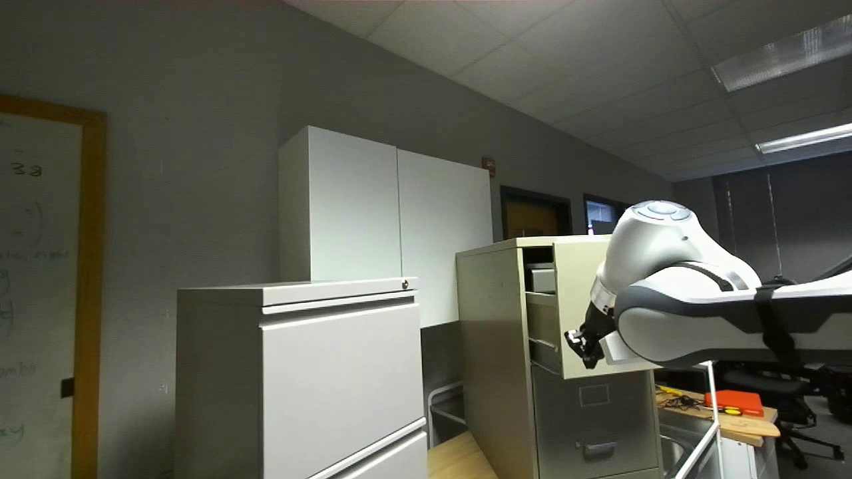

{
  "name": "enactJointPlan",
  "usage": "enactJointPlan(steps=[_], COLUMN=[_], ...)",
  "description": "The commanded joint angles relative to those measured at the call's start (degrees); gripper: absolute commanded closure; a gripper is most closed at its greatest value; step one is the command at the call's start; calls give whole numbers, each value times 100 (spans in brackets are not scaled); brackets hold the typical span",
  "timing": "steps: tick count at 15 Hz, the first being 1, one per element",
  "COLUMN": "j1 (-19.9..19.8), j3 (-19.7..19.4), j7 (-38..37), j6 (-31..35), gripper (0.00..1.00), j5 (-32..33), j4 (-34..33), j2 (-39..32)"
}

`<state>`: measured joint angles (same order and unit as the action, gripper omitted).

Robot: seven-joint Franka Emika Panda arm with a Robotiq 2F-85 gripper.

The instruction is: Close the top drawer

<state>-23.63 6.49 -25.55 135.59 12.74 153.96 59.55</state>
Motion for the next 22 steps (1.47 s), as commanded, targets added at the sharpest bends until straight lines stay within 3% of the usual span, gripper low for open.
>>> enactJointPlan(steps=[1,6,14,22], j1=[-225,-515,-1045,-709], j3=[-135,-261,-265,-320], j7=[-94,15,241,654], j6=[141,986,2195,2543], gripper=[98,97,98,99], j5=[35,42,-93,-347], j4=[227,119,-356,-1007], j2=[610,586,-178,-1082])
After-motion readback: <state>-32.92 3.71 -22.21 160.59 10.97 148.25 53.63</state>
